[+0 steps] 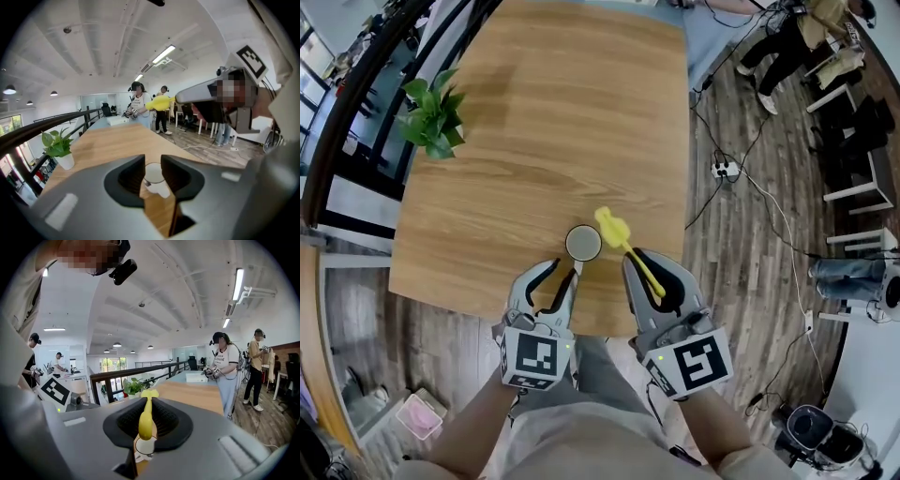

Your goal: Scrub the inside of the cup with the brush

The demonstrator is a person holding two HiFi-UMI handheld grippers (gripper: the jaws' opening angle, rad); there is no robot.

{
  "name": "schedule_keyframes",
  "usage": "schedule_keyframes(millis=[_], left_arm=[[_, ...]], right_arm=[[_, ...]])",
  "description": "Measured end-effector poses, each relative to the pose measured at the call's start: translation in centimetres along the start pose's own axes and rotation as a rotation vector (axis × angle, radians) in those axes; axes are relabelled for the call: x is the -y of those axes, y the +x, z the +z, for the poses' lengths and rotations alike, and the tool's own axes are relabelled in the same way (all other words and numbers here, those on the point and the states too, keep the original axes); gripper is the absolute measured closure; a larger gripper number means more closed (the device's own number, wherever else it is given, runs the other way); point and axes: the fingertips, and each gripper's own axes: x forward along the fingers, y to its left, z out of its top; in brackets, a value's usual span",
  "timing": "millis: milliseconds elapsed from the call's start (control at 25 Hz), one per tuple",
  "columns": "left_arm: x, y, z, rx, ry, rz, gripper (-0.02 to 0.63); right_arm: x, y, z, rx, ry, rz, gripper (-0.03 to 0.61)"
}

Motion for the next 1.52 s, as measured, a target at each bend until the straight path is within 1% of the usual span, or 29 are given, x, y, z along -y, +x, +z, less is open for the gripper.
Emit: schedule_keyframes(millis=[240, 400, 560, 680, 760, 840, 1000, 1160, 1320, 1440, 1520], left_arm=[[1.0, 3.1, -4.9, -0.099, -0.021, -0.014, 0.477], [1.7, 5.0, -7.7, -0.155, -0.058, -0.021, 0.477], [2.3, 7.0, -10.0, -0.204, -0.05, -0.047, 0.477], [3.0, 7.9, -10.2, -0.186, -0.033, -0.066, 0.476], [3.3, 8.2, -10.0, -0.171, -0.022, -0.062, 0.476], [3.4, 8.4, -10.0, -0.164, -0.034, -0.052, 0.476], [3.4, 8.3, -10.6, -0.186, -0.07, -0.046, 0.474], [3.9, 8.6, -11.0, -0.207, -0.083, -0.046, 0.462], [4.3, 9.2, -11.3, -0.235, -0.152, -0.008, 0.449], [3.7, 9.3, -11.8, -0.245, -0.215, 0.035, 0.451], [3.4, 9.3, -12.0, -0.245, -0.25, 0.044, 0.451]], right_arm=[[0.3, 2.1, -3.5, -0.056, 0.018, 0.031, 0.548], [0.5, 3.0, -6.3, -0.106, 0.037, 0.049, 0.548], [0.5, 4.1, -8.6, -0.153, 0.048, 0.07, 0.548], [0.6, 4.8, -9.8, -0.176, 0.051, 0.086, 0.548], [0.8, 5.2, -10.3, -0.187, 0.054, 0.093, 0.546], [0.9, 5.7, -10.9, -0.201, 0.059, 0.099, 0.548], [0.8, 6.2, -11.5, -0.222, 0.062, 0.116, 0.548], [0.9, 6.6, -12.1, -0.239, 0.069, 0.121, 0.548], [1.1, 6.8, -12.7, -0.254, 0.078, 0.12, 0.546], [0.8, 6.9, -13.1, -0.266, 0.082, 0.131, 0.548], [0.7, 7.0, -13.4, -0.276, 0.081, 0.143, 0.548]])
